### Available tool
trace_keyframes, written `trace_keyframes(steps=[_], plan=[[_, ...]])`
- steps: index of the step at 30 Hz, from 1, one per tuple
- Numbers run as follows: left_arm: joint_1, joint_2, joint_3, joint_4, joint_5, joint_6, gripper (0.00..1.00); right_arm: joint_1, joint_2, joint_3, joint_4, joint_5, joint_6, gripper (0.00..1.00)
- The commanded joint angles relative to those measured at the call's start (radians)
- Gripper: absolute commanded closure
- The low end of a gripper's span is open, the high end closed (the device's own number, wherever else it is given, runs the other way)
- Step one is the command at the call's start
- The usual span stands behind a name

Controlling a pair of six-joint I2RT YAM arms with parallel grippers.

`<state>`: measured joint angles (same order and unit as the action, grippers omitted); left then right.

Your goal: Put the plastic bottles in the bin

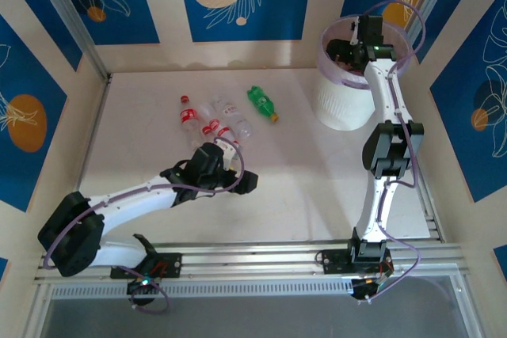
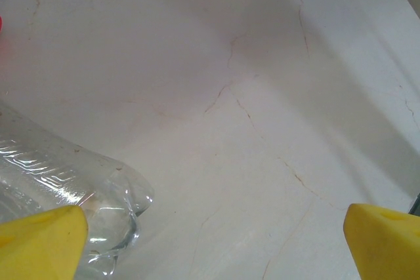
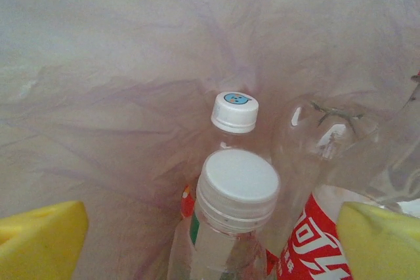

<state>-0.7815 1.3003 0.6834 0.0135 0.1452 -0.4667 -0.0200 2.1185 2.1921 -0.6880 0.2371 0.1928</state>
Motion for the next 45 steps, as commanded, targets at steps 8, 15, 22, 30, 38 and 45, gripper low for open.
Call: trace_keyframes(steps=[8,15,22,30,38,45], plan=[[0.011,-0.033,0.025,-0.058,-0.099,-0.036,0.00,0.005,-0.218,-0.041,0.033,0.031,-0.015,0.01],[0.054,-0.054,0.049,-0.212,-0.237,-0.160,0.00,0.013,-0.379,-0.116,0.044,0.023,-0.030,0.01],[0.061,-0.053,0.066,-0.317,-0.403,-0.524,0.00,0.085,-0.638,-0.388,0.087,0.000,-0.002,0.01],[0.060,0.092,0.149,-0.332,-0.394,-0.611,0.00,0.156,-0.911,-0.696,0.097,-0.066,0.097,0.01],[0.033,0.211,0.157,-0.282,-0.343,-0.680,0.00,0.153,-1.011,-0.898,0.093,-0.116,0.160,0.01],[0.010,0.267,0.158,-0.288,-0.366,-0.679,0.01,0.177,-1.052,-1.006,0.100,-0.131,0.210,0.01]])
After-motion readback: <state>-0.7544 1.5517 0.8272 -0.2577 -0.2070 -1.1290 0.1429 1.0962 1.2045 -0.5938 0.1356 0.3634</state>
